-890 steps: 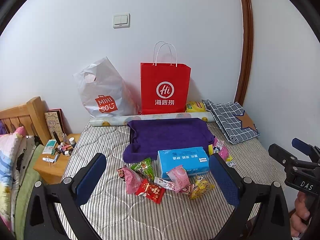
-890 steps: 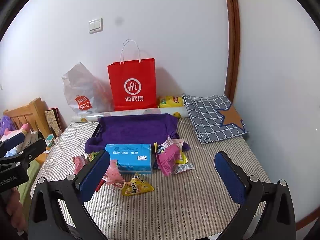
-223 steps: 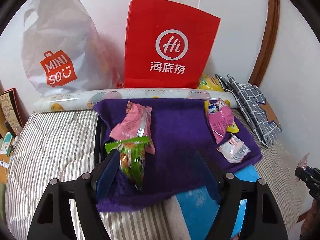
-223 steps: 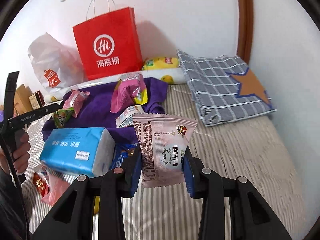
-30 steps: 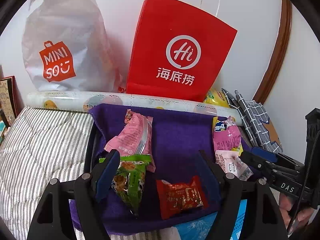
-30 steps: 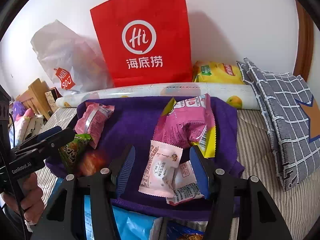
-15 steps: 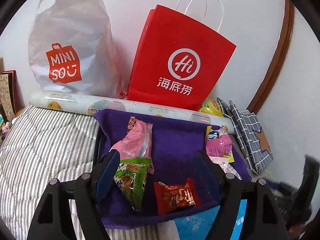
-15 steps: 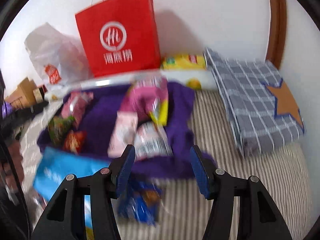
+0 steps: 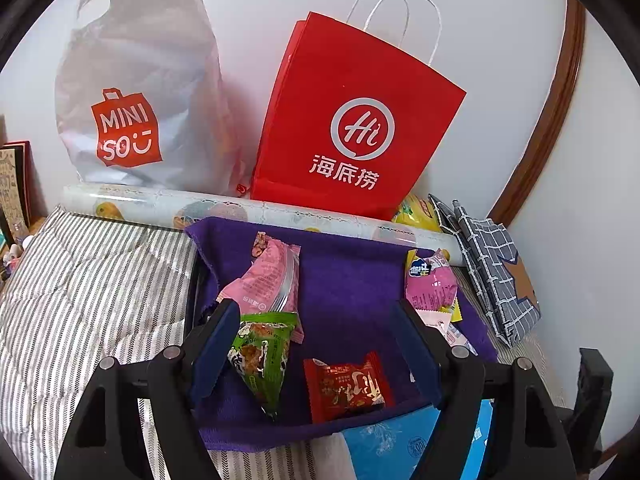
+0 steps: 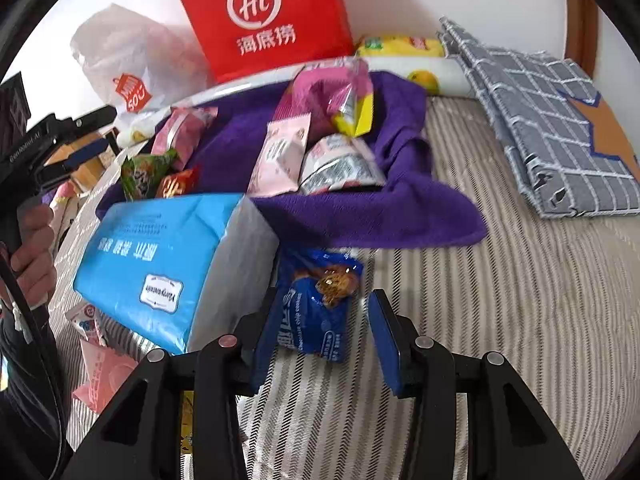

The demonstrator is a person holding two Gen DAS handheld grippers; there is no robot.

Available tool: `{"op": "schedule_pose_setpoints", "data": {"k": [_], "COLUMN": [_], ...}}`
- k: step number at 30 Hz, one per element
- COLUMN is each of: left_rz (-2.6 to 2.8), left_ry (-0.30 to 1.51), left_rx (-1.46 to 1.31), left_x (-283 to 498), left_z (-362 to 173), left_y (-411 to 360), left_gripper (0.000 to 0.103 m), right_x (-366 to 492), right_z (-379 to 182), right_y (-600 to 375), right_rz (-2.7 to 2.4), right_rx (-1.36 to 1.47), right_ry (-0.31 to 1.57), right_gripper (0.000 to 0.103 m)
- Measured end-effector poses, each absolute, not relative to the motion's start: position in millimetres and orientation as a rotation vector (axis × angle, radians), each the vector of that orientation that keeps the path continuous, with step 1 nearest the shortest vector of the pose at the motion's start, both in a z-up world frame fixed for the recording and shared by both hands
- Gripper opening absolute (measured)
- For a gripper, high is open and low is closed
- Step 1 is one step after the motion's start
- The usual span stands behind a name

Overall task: Organize snacks
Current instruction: 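Grasp the blue cookie packet with the right tool and lift it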

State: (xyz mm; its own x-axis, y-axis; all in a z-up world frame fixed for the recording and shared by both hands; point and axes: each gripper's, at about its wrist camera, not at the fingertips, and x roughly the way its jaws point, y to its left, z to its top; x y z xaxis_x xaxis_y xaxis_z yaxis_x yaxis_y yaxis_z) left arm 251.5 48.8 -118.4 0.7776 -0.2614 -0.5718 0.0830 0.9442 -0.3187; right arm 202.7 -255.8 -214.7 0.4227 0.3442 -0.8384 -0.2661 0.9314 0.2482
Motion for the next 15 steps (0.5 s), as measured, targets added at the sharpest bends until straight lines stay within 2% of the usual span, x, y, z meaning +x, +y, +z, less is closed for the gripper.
{"op": "schedule_pose_setpoints", "data": {"k": [3, 4, 8, 10, 15], "left_rz": [-0.188, -0.190, -0.202, -0.204, -0.201], "left_ry": [0.655, 0.655, 0.655, 0.651, 0.650], "left_rx": [-0.279, -0.278, -0.265, -0.255, -0.213], "left_x": [251, 251, 249, 248, 242], "left_z": [-118, -118, -117, -115, -111], "left_y": [48, 48, 45, 43, 35], "left_gripper": [0.076, 0.076, 0.076, 0.076, 0.076], "right_x": [202, 201, 193, 187, 166], "right_z": [-216, -216, -211, -206, -194], "right_y": [-252, -252, -258, -267, -289], "right_rz": [0.385, 0.391, 0.368, 0.352, 0.320], "right_rx": [0.061, 0.058, 0.036, 0.055, 0.066], "right_ry": [1.060, 1.054, 1.042, 1.034, 1.037], "right_gripper": [0.045, 0.038, 0.036, 0.030, 0.031]}}
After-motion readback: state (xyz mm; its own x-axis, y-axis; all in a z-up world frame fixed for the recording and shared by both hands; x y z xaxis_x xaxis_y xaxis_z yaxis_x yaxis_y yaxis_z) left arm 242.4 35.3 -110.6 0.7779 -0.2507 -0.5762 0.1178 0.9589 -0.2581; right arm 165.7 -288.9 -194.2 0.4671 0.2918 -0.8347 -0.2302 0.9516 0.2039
